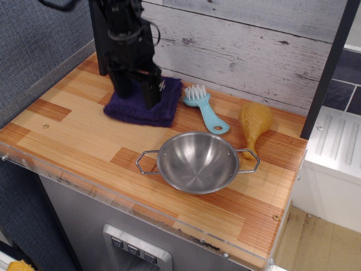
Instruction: Move black towel to left of blue brush.
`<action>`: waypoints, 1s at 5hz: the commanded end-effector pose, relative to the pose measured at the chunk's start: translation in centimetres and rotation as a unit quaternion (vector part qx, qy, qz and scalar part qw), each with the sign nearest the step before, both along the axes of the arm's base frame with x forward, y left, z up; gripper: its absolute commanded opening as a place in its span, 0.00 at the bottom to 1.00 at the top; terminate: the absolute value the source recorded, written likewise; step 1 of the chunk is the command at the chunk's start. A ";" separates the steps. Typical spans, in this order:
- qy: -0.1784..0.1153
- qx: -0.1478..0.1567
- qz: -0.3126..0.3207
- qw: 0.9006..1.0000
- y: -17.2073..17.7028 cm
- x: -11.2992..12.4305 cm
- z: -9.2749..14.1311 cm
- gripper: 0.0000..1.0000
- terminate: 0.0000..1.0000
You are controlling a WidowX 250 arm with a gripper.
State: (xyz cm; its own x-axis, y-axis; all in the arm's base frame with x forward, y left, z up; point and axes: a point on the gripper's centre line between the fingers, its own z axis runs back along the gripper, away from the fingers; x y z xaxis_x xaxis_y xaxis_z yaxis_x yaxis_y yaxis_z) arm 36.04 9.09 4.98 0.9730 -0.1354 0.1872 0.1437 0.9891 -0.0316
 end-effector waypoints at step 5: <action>0.012 -0.001 0.099 0.995 0.3 -7.1 10.0 1.00 0.00</action>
